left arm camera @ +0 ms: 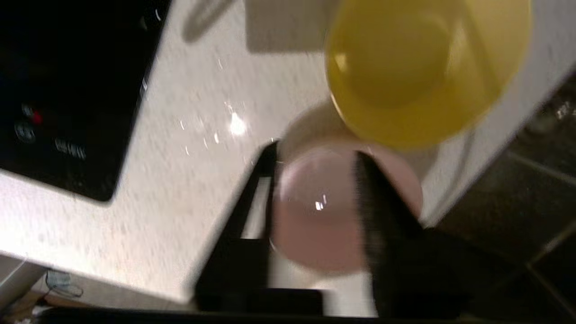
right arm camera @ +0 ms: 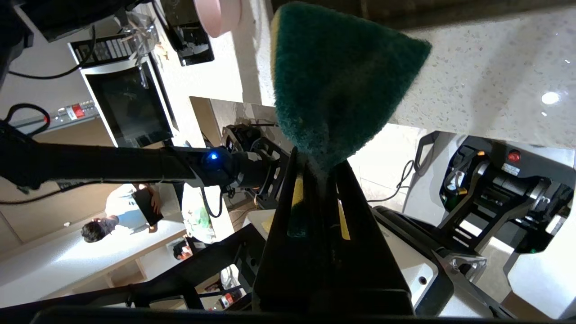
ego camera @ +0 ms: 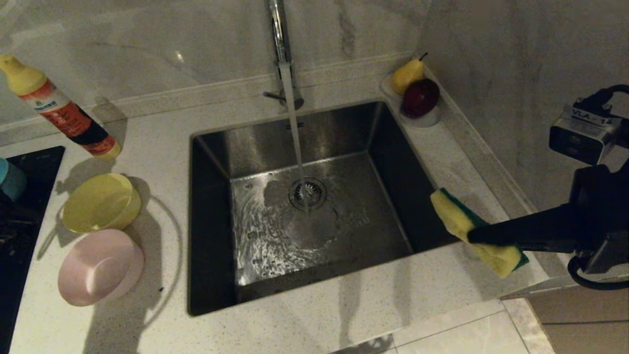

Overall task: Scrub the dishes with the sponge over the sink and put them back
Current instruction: Wash the bowl

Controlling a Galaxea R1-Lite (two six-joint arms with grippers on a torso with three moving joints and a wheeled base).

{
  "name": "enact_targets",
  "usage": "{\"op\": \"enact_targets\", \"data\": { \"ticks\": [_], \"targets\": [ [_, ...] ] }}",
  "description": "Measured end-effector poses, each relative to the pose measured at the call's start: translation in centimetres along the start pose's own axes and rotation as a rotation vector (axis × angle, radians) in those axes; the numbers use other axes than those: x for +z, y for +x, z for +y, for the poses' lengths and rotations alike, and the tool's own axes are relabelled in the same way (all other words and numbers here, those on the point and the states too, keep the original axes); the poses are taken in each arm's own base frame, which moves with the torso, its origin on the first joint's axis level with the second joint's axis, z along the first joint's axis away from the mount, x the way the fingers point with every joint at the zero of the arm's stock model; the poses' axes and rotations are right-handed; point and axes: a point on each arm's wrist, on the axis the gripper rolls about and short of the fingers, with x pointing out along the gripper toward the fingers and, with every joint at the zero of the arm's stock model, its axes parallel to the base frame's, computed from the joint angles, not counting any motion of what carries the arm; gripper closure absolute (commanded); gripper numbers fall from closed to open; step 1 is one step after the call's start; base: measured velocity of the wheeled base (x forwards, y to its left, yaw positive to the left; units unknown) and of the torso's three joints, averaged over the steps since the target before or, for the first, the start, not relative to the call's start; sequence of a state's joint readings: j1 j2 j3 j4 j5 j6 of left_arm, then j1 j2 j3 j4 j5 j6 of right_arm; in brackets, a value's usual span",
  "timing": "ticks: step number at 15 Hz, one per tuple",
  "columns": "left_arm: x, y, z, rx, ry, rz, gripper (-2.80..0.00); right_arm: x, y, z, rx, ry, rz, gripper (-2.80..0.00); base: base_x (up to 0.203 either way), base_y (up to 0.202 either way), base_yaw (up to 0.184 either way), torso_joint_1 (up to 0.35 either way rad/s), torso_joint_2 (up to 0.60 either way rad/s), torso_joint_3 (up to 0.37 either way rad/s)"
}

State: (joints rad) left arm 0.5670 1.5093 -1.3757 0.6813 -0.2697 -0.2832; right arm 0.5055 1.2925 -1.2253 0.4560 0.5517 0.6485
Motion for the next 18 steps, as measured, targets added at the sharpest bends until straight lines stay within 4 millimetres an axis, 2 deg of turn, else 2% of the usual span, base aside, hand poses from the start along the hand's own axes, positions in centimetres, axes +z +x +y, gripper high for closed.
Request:
{"op": "enact_targets", "data": {
  "ticks": [9,18],
  "targets": [
    [2.3,5.8,0.7,0.033,-0.097,0.0,-2.8,0.1,0.0,-0.8,-0.024,0.01,-0.01,0.0,0.0,0.0,0.0,0.0,0.0,0.0],
    [2.6,8.2,-1.2,0.002,-0.123,0.005,-2.8,0.2,0.1,-1.0,-0.03,0.018,-0.012,0.0,0.0,0.0,0.0,0.0,0.0,0.0]
  ]
}}
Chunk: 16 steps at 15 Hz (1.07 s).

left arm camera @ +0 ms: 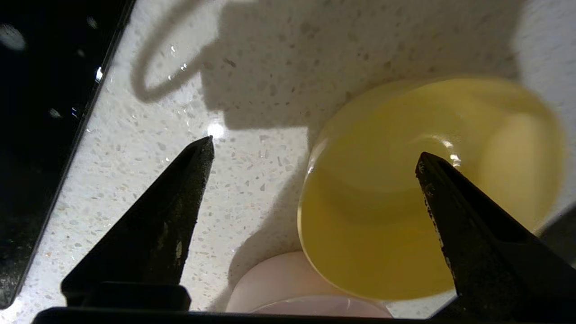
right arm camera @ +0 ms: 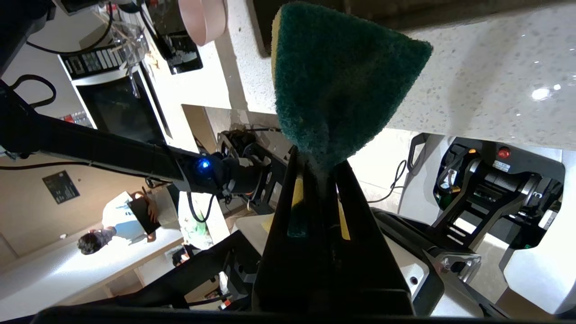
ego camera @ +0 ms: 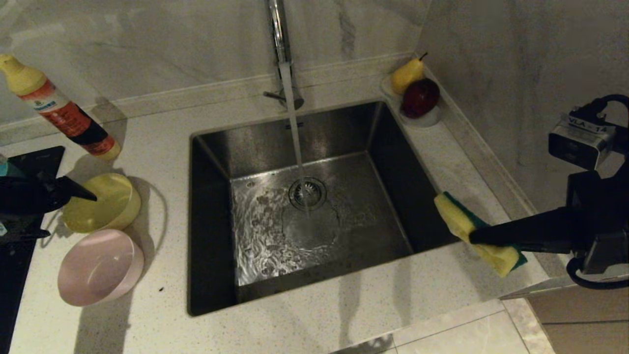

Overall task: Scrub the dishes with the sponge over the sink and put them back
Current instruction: Wash the bowl

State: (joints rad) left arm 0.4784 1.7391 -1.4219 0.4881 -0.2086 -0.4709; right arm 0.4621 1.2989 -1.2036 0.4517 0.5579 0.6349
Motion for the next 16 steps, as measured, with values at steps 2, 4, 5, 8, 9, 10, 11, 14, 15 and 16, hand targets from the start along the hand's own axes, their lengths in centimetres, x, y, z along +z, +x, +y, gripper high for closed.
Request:
{"op": "enact_targets", "data": {
  "ticks": [2,4,5,8,9,10,11,14,15,16],
  "targets": [
    [-0.1,0.7,0.0,0.042,-0.001,0.003,-2.8,0.0,0.0,0.0,-0.001,0.002,-0.001,0.0,0.0,0.0,0.0,0.0,0.0,0.0],
    [-0.2,1.3,0.1,0.058,-0.004,0.013,-2.8,0.0,0.1,-0.1,-0.002,0.002,0.001,0.0,0.0,0.0,0.0,0.0,0.0,0.0],
    [-0.1,1.4,0.1,0.061,-0.004,0.016,-2.8,0.0,0.1,-0.1,-0.002,0.003,0.001,0.0,0.0,0.0,0.0,0.0,0.0,0.0],
    [0.0,1.6,0.1,0.073,-0.007,0.031,-2.8,0.0,0.1,-0.1,-0.003,0.005,0.002,0.0,0.0,0.0,0.0,0.0,0.0,0.0],
    [0.1,1.6,0.0,0.073,-0.006,0.031,-2.8,0.0,0.1,-0.1,-0.004,0.006,0.002,0.0,0.0,0.0,0.0,0.0,0.0,0.0],
    [0.0,1.7,0.1,0.075,-0.007,0.035,-2.61,0.0,0.1,-0.1,-0.003,0.006,0.001,0.0,0.0,0.0,0.0,0.0,0.0,0.0],
    [0.0,1.8,0.1,0.076,-0.007,0.035,0.0,0.0,0.1,-0.1,-0.003,0.006,0.001,0.0,0.0,0.0,0.0,0.0,0.0,0.0],
    [0.0,2.0,0.1,0.079,-0.009,0.039,0.0,0.0,0.0,-0.1,-0.001,0.004,-0.001,0.0,0.0,0.0,0.0,0.0,0.0,0.0],
    [0.1,2.0,0.1,0.079,-0.009,0.039,0.0,0.0,-0.1,0.0,0.0,0.003,-0.002,0.0,0.0,0.0,0.0,0.0,0.0,0.0],
    [0.1,2.1,0.2,0.079,-0.01,0.04,0.0,0.0,-0.1,0.0,0.001,0.002,-0.004,0.0,0.0,0.0,0.0,0.0,0.0,0.0]
  ]
}}
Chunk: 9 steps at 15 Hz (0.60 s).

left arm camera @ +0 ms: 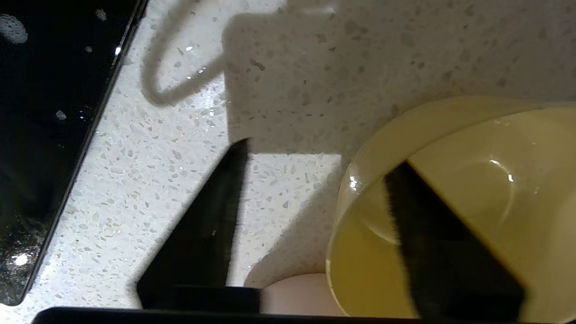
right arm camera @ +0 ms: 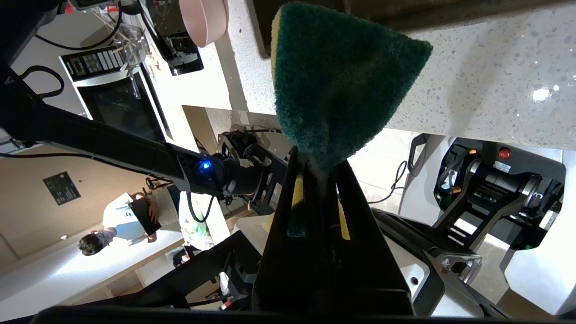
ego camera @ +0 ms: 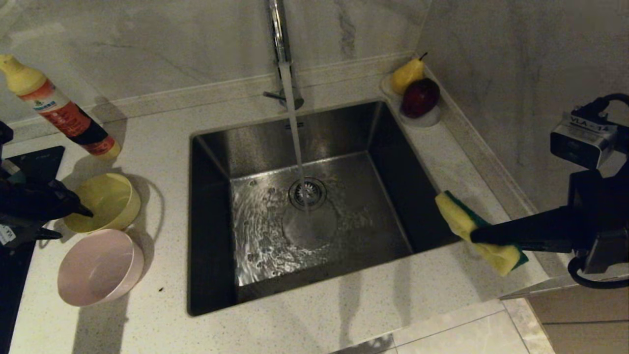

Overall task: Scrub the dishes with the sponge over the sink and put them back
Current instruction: Wash the bowl

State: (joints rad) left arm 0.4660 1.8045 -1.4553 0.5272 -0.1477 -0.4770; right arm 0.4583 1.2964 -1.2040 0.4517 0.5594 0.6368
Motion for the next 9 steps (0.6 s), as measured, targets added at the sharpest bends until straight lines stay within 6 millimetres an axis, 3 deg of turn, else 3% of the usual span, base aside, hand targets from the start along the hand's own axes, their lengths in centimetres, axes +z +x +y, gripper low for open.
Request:
{"op": "enact_targets", "data": {
  "ticks": [9],
  "targets": [
    [1.5,-1.2,0.7,0.04,-0.034,-0.049,0.0,-0.1,-0.5,0.3,0.011,-0.008,-0.009,0.0,0.0,0.0,0.0,0.0,0.0,0.0]
  ]
}}
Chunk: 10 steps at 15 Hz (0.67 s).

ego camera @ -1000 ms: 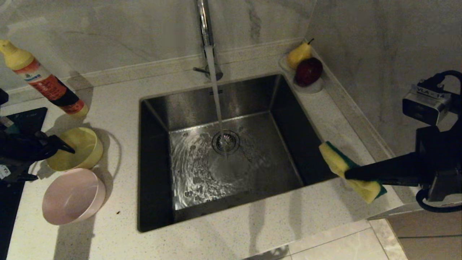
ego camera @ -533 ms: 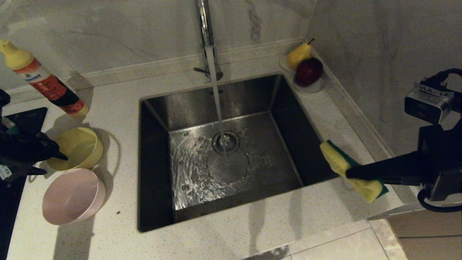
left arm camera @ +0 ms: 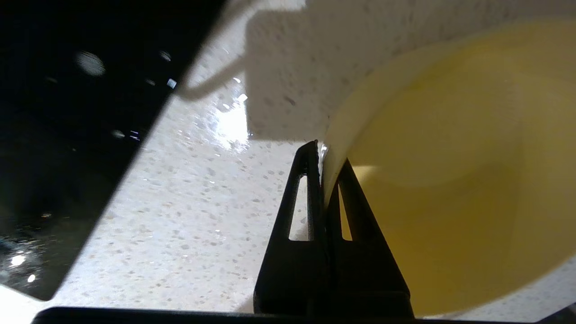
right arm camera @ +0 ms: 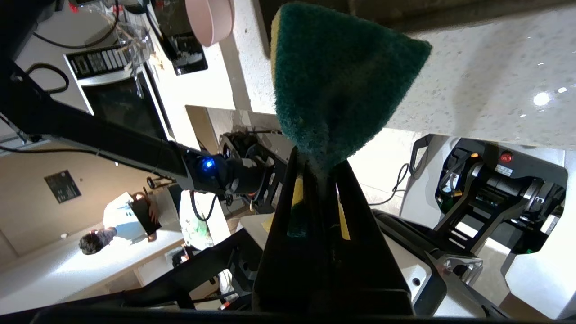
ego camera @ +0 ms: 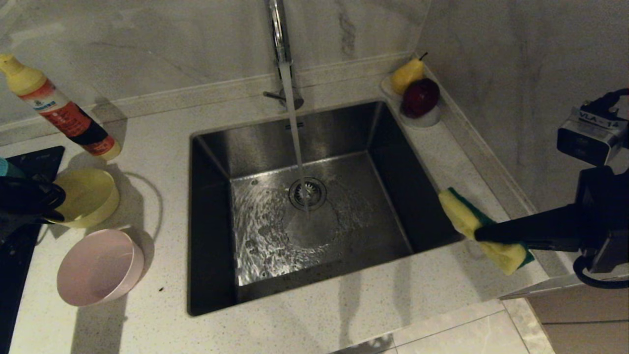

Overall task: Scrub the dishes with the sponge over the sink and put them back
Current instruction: Wash the bowl

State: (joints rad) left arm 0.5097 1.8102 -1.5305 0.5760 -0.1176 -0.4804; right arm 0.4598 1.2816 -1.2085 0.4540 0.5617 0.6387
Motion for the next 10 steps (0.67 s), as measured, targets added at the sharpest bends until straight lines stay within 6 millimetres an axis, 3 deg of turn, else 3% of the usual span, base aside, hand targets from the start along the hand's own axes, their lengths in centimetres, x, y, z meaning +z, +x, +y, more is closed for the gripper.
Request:
{"op": "enact_targets", "data": {
  "ticks": [5,10],
  "targets": [
    [2.5,-3.4,1.9,0.014,-0.064,-0.116,0.0,0.0,-0.2,0.2,0.005,-0.005,-0.007,0.0,0.0,0.0,0.0,0.0,0.0,0.0],
    [3.9,-11.3,0.8,-0.081,-0.061,-0.351,0.0,-0.1,0.0,-0.1,-0.001,0.002,0.004,0.0,0.0,0.0,0.0,0.0,0.0,0.0]
  ]
}}
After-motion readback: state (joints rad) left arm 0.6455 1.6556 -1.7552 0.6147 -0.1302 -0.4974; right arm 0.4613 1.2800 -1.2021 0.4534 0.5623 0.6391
